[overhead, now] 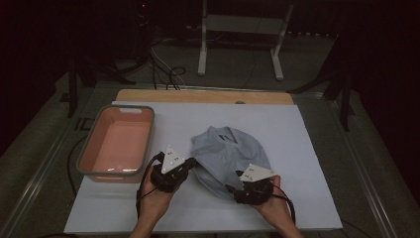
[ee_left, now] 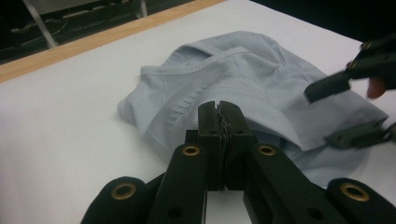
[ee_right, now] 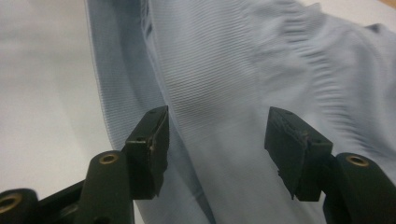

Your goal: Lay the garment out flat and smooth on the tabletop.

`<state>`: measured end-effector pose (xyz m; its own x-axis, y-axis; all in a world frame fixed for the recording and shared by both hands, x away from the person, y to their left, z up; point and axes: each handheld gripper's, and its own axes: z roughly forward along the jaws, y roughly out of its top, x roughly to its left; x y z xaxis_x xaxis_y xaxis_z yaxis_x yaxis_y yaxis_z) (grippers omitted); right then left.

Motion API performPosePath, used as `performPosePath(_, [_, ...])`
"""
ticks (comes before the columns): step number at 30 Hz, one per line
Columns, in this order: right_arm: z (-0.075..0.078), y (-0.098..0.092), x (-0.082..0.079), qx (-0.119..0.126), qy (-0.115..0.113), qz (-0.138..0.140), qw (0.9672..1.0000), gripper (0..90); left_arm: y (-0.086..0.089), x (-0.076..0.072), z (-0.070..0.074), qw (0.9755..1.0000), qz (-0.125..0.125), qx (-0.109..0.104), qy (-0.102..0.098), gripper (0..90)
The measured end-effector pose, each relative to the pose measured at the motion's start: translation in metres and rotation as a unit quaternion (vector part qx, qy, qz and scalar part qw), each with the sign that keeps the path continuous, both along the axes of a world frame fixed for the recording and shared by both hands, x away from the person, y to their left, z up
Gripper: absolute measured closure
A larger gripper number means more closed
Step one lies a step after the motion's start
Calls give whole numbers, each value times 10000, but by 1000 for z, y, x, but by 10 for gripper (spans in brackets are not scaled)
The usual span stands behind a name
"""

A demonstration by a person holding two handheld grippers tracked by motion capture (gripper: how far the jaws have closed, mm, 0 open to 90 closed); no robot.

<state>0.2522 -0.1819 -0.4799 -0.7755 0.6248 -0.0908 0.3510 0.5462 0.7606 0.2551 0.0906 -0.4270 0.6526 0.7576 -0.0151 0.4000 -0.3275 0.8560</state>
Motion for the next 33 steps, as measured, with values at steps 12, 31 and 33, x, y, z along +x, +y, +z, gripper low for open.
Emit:
performPosePath(12, [-7, 4, 12, -494, -190, -255, 9983, 879, 3, 2, -2, 9999, 49, -126, 91, 898])
performPosePath(31, [62, -45, 17, 115, -1033, -923, 9903, 883, -31, -6, -25, 9984, -403, 140, 383, 663])
performPosePath(33, [64, -45, 16, 143, -1082, -914, 9898, 883, -35, -7, -31, 9982, -375, 128, 452, 585])
